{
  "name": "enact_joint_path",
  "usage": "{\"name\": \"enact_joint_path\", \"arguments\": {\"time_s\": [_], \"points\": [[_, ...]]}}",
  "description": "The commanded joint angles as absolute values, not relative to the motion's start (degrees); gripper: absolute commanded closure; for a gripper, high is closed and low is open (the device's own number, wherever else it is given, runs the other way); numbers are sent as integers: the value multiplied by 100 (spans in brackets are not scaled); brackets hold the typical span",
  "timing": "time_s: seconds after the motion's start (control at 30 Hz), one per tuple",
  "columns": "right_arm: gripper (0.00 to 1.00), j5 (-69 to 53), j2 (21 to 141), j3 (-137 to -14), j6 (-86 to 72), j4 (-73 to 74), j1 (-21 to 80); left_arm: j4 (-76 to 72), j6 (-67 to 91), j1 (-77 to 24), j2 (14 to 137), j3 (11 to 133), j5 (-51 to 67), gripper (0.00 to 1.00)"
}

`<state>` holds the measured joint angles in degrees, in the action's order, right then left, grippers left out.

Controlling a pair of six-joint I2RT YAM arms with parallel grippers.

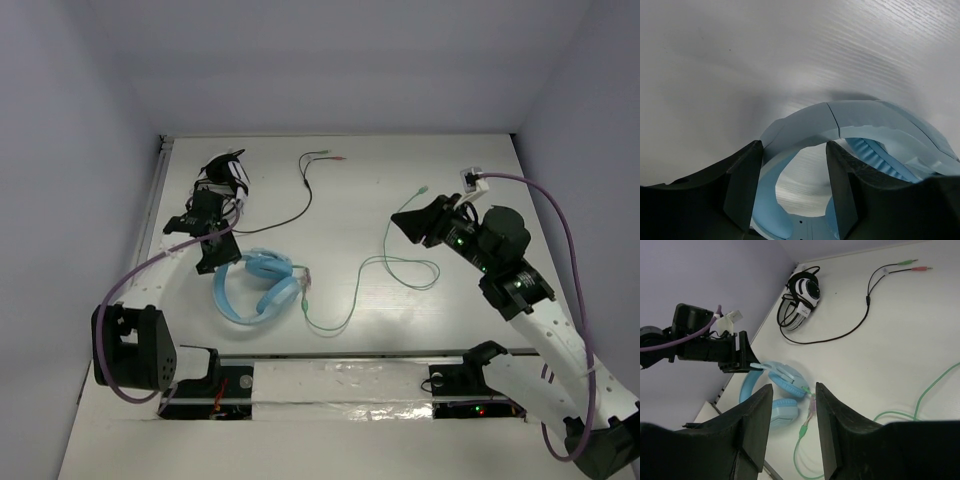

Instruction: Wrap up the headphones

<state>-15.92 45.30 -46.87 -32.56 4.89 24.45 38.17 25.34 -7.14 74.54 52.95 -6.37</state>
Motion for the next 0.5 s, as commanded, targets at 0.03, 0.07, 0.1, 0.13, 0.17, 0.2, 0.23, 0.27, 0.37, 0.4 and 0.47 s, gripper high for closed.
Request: {"name": "enact_joint_path", "arguments": {"time_s": [0.03, 0.07, 0.1, 0.13, 0.17, 0.2, 0.23, 0.27, 0.37, 0.4, 0.47], "points": [[54, -1731, 4421, -4878, -3190, 422, 2470, 3946, 2347, -729, 7655, 5230, -457, 50], [54, -1749, 4421, -4887, -3199, 413, 2470, 3911, 2329, -729, 7794, 5221, -387, 50], [54, -1749, 4438, -4887, -3199, 404, 2470, 3859, 2320, -729, 7839, 5212, -335, 51], [54, -1784, 4447, -4895, -3208, 404, 2470, 3771, 2329, -729, 7883, 5160, -247, 51], [54, -1802, 4465, -4887, -3208, 378, 2470, 3605, 2355, -729, 8006, 5159, -89, 54], [54, -1819, 4474, -4895, -3208, 378, 2470, 3517, 2373, -729, 8076, 5168, -62, 60], [54, -1828, 4474, -4887, -3208, 378, 2470, 3429, 2390, -729, 8164, 5238, -35, 69], [54, -1828, 4474, -4887, -3208, 361, 2470, 3228, 2391, -729, 8330, 5273, -70, 81], [54, -1819, 4491, -4913, -3190, 395, 2470, 2972, 2390, -729, 8673, 5379, -150, 100], [54, -1811, 4491, -4904, -3182, 387, 2470, 2831, 2408, -729, 8736, 5396, -80, 100], [54, -1784, 4500, -4896, -3173, 369, 2470, 2638, 2461, -729, 8841, 5440, 156, 100]]}}
